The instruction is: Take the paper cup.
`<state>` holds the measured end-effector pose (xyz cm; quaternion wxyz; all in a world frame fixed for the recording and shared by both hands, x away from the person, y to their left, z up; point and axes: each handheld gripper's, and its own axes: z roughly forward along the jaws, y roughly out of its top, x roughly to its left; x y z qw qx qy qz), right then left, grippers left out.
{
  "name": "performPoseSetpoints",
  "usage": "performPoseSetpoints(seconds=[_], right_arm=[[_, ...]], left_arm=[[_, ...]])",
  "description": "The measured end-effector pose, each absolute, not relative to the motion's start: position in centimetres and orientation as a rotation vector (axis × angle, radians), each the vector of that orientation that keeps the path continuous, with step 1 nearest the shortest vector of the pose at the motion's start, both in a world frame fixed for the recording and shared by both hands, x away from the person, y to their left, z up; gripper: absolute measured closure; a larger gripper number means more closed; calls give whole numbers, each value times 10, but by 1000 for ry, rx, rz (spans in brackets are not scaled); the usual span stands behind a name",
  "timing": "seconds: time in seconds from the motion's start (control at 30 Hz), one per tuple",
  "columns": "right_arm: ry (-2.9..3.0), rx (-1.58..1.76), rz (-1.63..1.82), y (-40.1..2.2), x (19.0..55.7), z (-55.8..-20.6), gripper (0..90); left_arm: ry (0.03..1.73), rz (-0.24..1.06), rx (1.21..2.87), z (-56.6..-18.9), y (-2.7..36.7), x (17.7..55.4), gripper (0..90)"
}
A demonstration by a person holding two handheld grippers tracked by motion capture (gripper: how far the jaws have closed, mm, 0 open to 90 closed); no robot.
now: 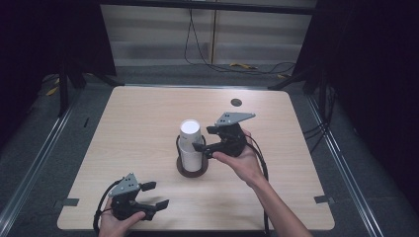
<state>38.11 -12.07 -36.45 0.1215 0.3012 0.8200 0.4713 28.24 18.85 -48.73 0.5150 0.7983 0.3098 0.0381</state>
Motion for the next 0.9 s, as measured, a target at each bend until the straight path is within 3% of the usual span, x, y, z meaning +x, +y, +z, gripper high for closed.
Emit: performPoseSetpoints(seconds=[0.7,0.9], right_arm=[[2496,853,1246,-94,404,-364,218],[2520,848,1233,-89,408,-363,267]], left_arm=[[743,89,1922,-488,189,284,186],[753,87,1912,-488,190,283,185]])
